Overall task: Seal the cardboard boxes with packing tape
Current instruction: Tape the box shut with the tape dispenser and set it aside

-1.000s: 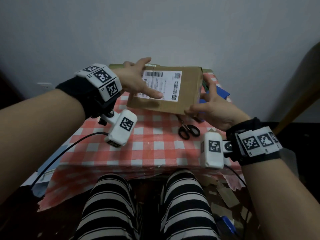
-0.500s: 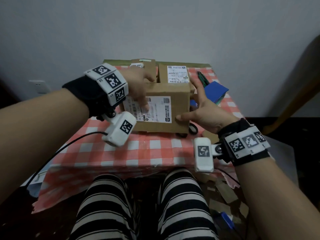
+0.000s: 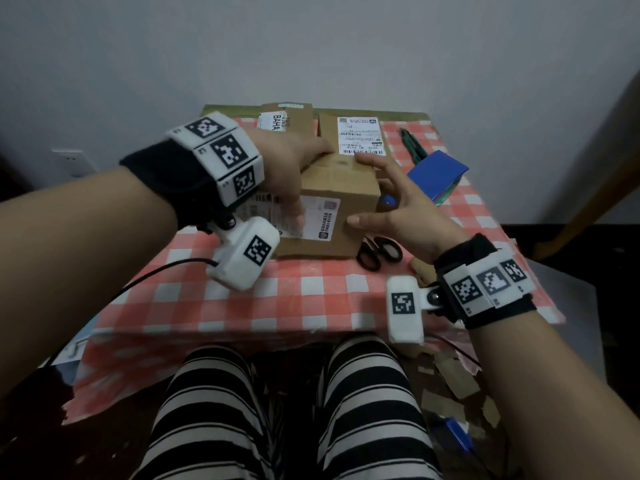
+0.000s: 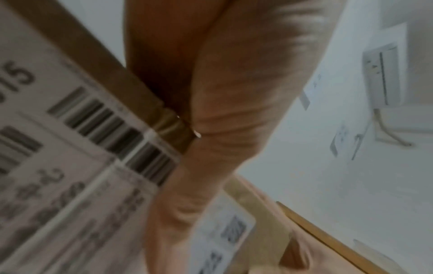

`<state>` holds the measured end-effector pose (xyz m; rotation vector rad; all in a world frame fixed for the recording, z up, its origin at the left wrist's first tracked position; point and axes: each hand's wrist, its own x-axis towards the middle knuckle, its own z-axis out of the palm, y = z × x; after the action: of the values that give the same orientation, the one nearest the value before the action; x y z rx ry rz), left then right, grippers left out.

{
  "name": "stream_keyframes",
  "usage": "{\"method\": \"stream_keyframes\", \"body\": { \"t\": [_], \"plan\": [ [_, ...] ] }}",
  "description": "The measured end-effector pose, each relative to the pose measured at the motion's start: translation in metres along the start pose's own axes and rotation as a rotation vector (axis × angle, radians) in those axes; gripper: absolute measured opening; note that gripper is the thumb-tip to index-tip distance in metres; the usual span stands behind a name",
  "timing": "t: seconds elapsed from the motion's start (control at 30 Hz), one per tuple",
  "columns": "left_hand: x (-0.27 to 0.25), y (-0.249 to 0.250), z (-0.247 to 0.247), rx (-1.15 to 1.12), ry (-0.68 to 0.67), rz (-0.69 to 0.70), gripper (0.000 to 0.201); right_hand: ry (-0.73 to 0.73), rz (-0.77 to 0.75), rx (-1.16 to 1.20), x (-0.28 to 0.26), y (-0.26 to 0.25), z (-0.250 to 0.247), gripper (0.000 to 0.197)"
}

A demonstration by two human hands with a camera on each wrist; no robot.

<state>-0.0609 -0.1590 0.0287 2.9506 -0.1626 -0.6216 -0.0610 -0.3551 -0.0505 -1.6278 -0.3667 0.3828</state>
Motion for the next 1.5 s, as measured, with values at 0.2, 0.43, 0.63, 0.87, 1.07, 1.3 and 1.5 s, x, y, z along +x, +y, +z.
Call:
{"method": "stream_keyframes", "body": {
  "t": [0.2, 0.43, 0.63, 0.87, 1.07, 1.3, 1.5],
  "plan": [
    [0.01, -0.005, 0.006, 0.064, -0.109, -0.024, 0.123, -0.025, 0.008, -0.104, 0.006, -0.002, 0.002, 0.076],
    [0.008, -0.004, 0.002, 0.006, -0.056, 0.011, 0.117, 0.016, 0.036, -0.105, 0.004, -0.008, 0.002, 0.077],
    [0.003, -0.023, -0.014, -0.614, -0.078, -0.001, 0.057, -0.089, 0.058, 0.028, -0.005, -0.013, -0.012, 0.104],
    [0.005, -0.023, -0.006, -0.72, -0.055, -0.023, 0.019, 0.046, 0.035, -0.089, 0.0, -0.013, -0.013, 0.082],
    [0.003, -0.015, -0.005, -0.603, 0.047, 0.043, 0.109, 0.079, 0.026, -0.053, -0.004, -0.018, -0.01, 0.056],
    [0.003, 0.003, -0.004, -0.301, 0.115, 0.085, 0.154, 0.06, 0.023, -0.076, -0.006, -0.021, -0.011, 0.057],
    [-0.007, 0.011, -0.006, -0.319, 0.082, 0.071, 0.111, 0.068, 0.026, -0.112, -0.011, -0.023, -0.012, 0.057]
  ]
}}
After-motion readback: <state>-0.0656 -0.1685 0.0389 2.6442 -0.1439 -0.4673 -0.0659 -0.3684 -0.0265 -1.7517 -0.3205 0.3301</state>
